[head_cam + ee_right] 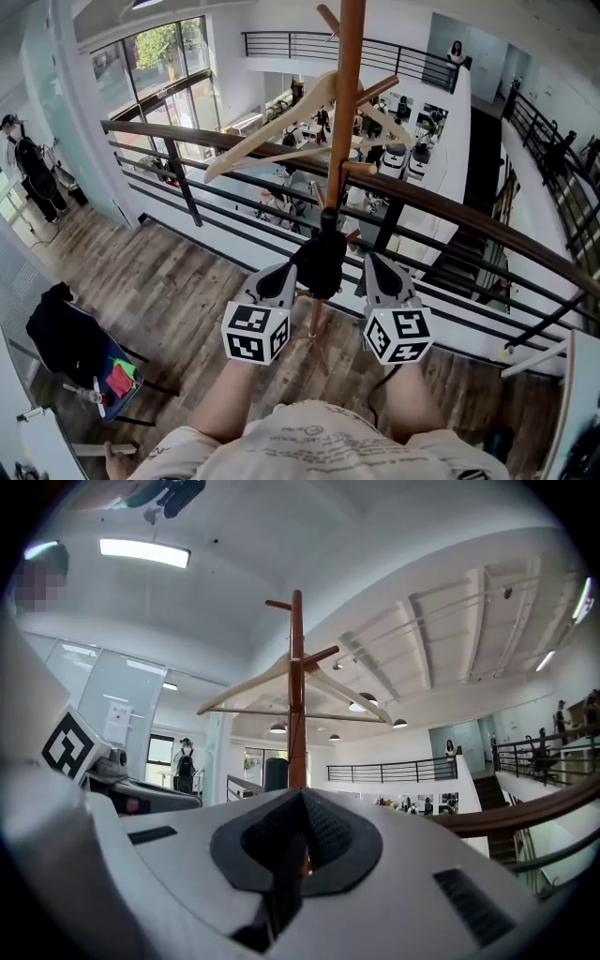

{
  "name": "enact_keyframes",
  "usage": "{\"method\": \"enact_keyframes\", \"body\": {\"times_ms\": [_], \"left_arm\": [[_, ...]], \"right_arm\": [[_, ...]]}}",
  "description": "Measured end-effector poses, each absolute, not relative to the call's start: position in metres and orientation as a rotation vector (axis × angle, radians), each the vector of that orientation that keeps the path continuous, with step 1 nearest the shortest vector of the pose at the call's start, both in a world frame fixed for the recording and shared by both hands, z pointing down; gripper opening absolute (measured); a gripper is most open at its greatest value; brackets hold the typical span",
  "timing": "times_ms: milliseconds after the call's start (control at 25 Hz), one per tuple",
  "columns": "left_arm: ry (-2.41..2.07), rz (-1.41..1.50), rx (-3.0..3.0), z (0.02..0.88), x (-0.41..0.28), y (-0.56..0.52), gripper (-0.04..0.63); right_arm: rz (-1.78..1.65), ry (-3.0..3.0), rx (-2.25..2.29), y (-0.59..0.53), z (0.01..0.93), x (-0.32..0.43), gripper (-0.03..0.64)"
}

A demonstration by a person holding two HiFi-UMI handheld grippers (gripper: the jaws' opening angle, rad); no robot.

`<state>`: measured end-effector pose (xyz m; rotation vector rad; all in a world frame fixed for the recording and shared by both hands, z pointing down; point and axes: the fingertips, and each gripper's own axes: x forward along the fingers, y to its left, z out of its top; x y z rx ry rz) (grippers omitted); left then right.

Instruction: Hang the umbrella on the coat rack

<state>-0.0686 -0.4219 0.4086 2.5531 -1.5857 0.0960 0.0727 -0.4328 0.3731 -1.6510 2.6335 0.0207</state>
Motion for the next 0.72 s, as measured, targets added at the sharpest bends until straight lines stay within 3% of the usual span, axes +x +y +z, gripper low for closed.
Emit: {"method": "enact_keyframes", "body": {"times_ms": [720], "left_arm": [[-1.602, 0.1, 2.54, 0.4105, -0.0781, -0.4241, 0.005]], "right_arm": [[-0.009, 2.629, -1.595, -0.4321, 0.3711, 0.0641, 0.002]]}}
